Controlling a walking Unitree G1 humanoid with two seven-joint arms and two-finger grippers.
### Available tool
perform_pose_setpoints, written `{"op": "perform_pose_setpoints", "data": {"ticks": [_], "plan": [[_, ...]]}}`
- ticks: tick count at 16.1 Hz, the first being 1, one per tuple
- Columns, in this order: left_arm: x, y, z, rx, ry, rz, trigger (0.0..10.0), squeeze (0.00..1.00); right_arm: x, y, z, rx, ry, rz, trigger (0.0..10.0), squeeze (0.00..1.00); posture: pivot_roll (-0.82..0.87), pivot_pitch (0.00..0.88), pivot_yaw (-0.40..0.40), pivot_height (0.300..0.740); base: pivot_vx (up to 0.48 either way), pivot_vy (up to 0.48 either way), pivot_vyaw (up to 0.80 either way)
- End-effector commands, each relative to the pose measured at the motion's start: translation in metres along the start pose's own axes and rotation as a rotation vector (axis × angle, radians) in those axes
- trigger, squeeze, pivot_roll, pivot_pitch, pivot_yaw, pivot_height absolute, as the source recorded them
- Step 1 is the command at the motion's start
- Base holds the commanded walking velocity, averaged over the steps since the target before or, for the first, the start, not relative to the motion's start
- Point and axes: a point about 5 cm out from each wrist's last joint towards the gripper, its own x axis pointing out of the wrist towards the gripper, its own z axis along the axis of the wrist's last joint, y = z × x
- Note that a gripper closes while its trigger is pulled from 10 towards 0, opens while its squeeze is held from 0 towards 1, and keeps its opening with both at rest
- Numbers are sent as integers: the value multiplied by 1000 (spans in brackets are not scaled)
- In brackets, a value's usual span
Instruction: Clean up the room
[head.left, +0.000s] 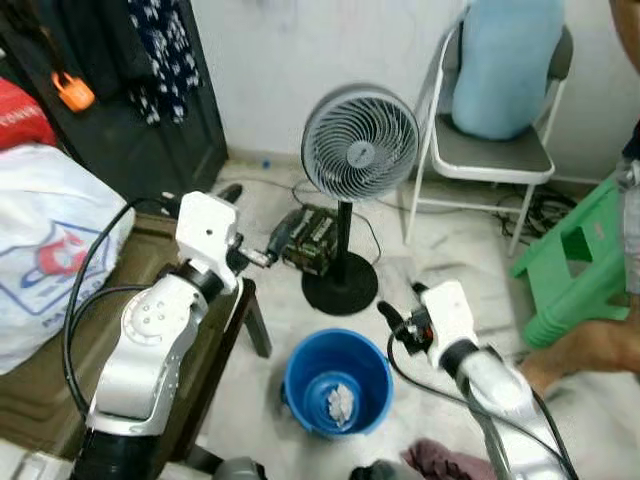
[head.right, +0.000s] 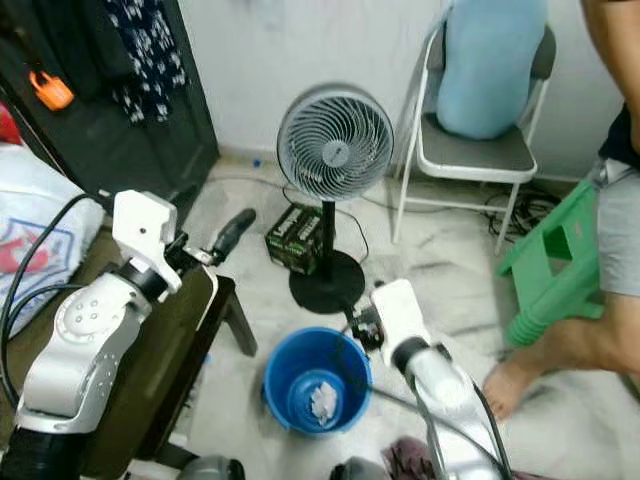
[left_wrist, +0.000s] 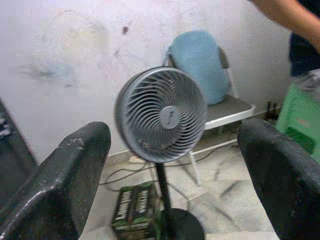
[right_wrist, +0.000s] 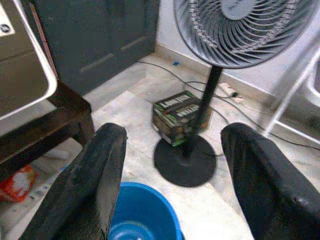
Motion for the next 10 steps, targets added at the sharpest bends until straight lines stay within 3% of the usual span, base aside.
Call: {"op": "perform_pose_setpoints", "data": {"ticks": [1, 3, 5, 6, 7, 8, 9, 10], "plan": [[-1, 3, -4, 12, 19, 27, 10000, 0, -1, -4, 8, -22, -21, -69, 10000, 0, -105, 0, 36, 740, 0, 0, 0], [-11, 8, -18, 29, 59, 110, 10000, 0, -7, -22, 18, 43, -62, -331, 10000, 0, -122, 0, 38, 740, 0, 0, 0], [-21, 15, -27, 27, 87, 170, 10000, 0, -15, -28, 15, 110, -70, -430, 10000, 0, -136, 0, 41, 740, 0, 0, 0], [-25, 17, -30, 29, 102, 181, 10000, 0, -19, -30, 14, 156, -55, -473, 10000, 463, -132, 0, 35, 740, 0, 0, 0], [-27, 17, -35, 30, 114, 181, 10000, 0, -23, -31, 16, 138, -60, -499, 10000, 1000, -131, 0, 26, 740, 0, 0, 0], [-27, 15, -37, 32, 116, 170, 10000, 0, -23, -30, 18, 141, -73, -509, 10000, 1000, -122, 0, 11, 740, 0, 0, 0], [-24, 12, -37, 32, 108, 157, 10000, 0, -19, -28, 24, 154, -108, -482, 10000, 102, -118, 0, 0, 740, 0, 0, 0], [-20, 9, -37, 37, 95, 144, 10000, 0, -13, -25, 32, 120, -128, -467, 10000, 0, -120, 0, -5, 740, 0, 0, 0]]}}
